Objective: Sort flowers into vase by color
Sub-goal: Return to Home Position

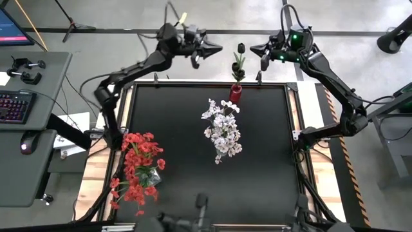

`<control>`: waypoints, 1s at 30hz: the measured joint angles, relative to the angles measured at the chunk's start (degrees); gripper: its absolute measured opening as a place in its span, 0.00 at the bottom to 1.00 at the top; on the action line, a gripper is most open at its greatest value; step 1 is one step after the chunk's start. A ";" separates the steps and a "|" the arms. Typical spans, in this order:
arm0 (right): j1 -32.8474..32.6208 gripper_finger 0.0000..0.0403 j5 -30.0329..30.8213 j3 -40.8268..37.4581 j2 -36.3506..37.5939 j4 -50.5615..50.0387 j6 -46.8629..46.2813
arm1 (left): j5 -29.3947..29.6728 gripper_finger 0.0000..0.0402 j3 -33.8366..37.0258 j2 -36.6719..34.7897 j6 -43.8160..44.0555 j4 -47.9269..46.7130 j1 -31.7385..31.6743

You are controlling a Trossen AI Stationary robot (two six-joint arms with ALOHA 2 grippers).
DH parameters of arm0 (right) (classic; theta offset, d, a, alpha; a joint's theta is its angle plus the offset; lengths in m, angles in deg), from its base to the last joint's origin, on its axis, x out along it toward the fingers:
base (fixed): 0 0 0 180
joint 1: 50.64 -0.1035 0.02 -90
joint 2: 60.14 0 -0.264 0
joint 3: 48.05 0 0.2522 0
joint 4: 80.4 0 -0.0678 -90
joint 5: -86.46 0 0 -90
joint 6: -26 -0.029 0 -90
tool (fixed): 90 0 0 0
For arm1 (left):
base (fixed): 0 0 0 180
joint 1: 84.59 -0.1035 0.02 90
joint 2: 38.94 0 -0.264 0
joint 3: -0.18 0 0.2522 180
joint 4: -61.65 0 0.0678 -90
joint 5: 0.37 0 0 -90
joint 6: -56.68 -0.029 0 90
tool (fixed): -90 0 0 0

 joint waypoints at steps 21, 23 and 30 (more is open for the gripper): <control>-1.58 0.00 -16.21 0.00 0.00 -7.16 -0.45 | 38.73 0.00 63.27 -35.67 7.67 28.82 11.09; -2.63 0.00 -18.54 0.00 0.00 -10.24 1.36 | 42.06 0.00 65.63 -37.15 7.90 28.58 14.61; -7.90 0.00 -23.84 0.00 1.18 -21.30 7.92 | 53.93 0.00 72.07 -43.06 5.52 28.54 24.96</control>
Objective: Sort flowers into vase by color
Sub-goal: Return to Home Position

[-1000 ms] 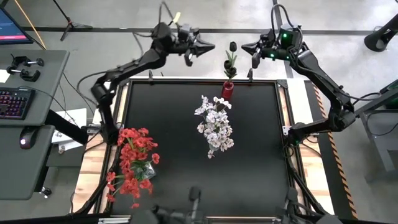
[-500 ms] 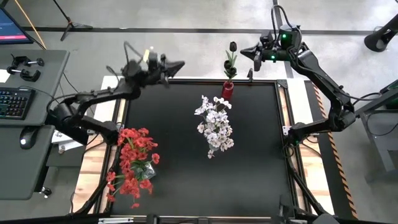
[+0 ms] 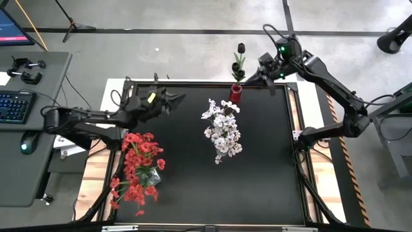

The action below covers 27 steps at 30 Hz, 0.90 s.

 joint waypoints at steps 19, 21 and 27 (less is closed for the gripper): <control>-8.68 0.00 8.89 0.00 7.26 3.95 -13.24 | 5.75 0.00 20.97 -22.26 2.26 0.00 1.46; -9.84 0.00 8.99 0.00 7.51 3.74 -13.87 | 5.78 0.00 21.55 -22.19 2.19 0.04 2.34; -14.42 0.00 12.93 0.00 8.73 2.35 -16.23 | 7.43 0.00 25.39 -21.94 1.35 4.47 5.67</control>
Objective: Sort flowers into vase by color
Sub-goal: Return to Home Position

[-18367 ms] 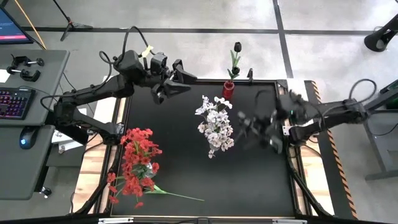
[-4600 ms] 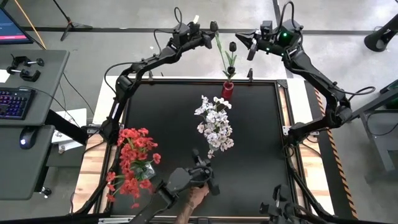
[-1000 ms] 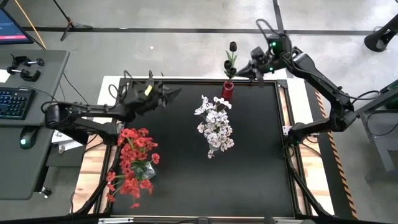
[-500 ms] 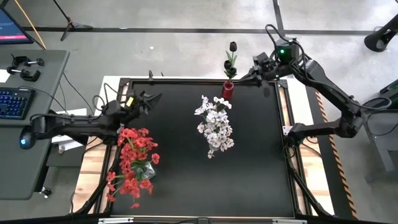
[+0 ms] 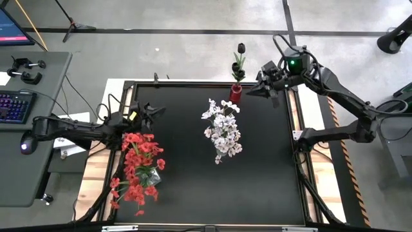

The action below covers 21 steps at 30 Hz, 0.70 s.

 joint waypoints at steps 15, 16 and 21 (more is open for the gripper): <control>-13.06 0.00 15.24 -15.08 16.23 7.52 -12.23 | 1.32 0.00 -0.09 -0.06 -0.49 -0.55 6.80; -13.46 0.00 16.04 -18.89 18.73 10.78 -14.13 | 1.30 0.00 -0.09 -0.06 -0.49 -0.53 6.80; -14.37 0.00 16.87 -40.43 28.56 40.15 -25.12 | 1.28 0.00 -0.10 -0.04 -0.60 -0.80 6.80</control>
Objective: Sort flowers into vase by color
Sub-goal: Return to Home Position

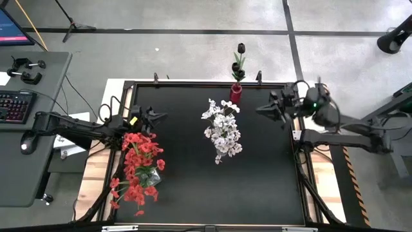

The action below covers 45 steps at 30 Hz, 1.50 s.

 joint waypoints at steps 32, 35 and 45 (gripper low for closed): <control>-17.84 0.00 11.69 -38.43 15.56 38.53 -0.99 | -0.15 0.00 -0.06 -16.52 -0.03 -28.93 -0.04; -17.84 0.00 11.68 -38.43 15.48 35.93 -1.29 | -0.15 0.00 -0.06 -22.19 -0.02 -33.92 -0.04; -17.84 0.00 11.67 -38.41 15.48 24.94 -1.07 | -0.14 0.00 -0.06 -30.35 -0.01 -49.24 -0.07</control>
